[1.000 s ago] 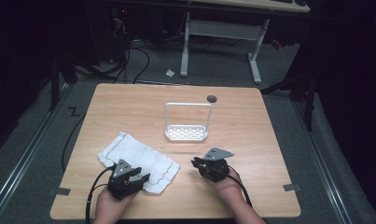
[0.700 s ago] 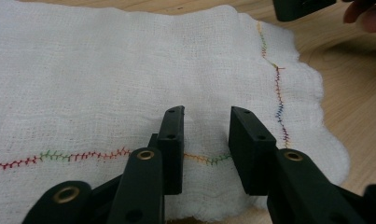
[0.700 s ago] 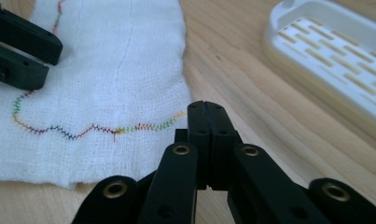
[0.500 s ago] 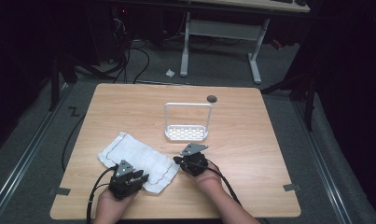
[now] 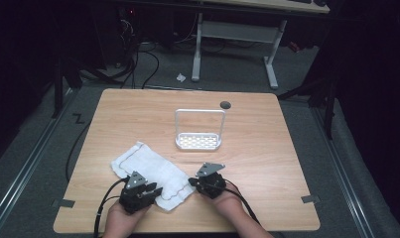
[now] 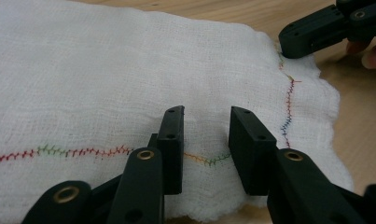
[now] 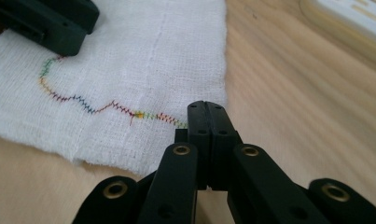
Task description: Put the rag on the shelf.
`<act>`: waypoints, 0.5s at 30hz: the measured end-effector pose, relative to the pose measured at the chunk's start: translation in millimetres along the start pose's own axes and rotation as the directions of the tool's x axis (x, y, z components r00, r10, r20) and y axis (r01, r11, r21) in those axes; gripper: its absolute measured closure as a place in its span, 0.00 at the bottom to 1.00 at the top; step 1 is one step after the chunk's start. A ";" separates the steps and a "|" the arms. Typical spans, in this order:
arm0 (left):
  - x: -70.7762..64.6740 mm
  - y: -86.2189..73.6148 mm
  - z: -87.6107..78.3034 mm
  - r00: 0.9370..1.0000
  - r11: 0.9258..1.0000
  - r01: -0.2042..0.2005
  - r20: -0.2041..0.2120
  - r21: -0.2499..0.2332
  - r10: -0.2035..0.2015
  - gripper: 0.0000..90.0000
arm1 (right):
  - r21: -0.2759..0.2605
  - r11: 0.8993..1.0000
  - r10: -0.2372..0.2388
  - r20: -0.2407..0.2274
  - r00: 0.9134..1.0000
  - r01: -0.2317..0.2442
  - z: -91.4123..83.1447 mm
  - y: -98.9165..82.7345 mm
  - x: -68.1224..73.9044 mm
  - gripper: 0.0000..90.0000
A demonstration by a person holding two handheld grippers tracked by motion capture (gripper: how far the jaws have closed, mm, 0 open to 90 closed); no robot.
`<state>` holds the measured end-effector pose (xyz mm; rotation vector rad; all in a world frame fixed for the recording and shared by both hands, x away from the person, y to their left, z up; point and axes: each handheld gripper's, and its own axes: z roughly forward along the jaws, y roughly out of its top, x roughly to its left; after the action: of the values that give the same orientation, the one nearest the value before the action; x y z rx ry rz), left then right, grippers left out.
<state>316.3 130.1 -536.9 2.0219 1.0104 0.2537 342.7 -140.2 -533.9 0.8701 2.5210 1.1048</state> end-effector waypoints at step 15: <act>-42.5 -1.2 -9.3 0.994 0.999 -0.021 0.104 -0.044 0.025 0.75 | -0.044 0.997 0.061 0.011 0.998 -0.061 -52.4 -33.1 4.9 1.00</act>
<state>283.2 104.7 -524.5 1.9876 0.9098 0.1788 301.4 -185.3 -522.6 0.9449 2.4655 1.1646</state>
